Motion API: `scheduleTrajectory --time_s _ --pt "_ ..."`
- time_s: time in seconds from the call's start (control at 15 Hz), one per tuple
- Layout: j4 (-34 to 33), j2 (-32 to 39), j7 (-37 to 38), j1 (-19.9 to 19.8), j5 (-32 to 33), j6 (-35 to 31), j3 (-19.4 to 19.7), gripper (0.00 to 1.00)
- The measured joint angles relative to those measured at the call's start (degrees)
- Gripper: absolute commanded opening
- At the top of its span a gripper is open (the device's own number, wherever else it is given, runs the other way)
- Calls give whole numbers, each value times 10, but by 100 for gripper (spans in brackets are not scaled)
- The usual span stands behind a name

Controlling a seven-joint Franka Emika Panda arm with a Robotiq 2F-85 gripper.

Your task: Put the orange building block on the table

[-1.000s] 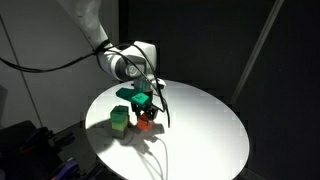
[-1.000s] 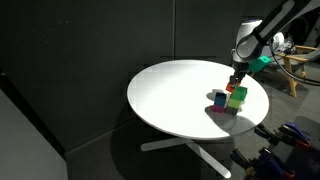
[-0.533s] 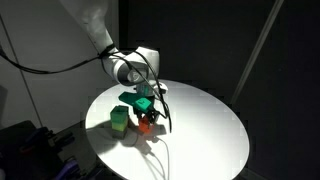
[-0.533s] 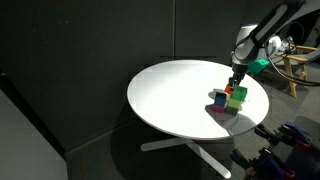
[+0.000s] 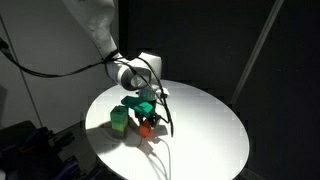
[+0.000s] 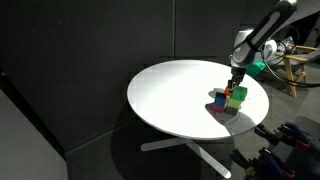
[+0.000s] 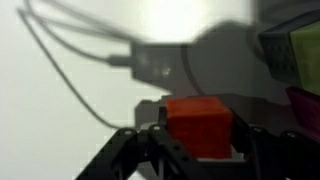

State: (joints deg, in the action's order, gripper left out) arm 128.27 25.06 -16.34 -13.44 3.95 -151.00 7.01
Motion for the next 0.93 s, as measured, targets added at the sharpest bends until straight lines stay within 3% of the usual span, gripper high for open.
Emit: scheduleTrajectory --time_s 0.07,0.93 --pt "-2 4 0 0 0 0 0 58" --pt "-8 15 0 0 0 0 0 58"
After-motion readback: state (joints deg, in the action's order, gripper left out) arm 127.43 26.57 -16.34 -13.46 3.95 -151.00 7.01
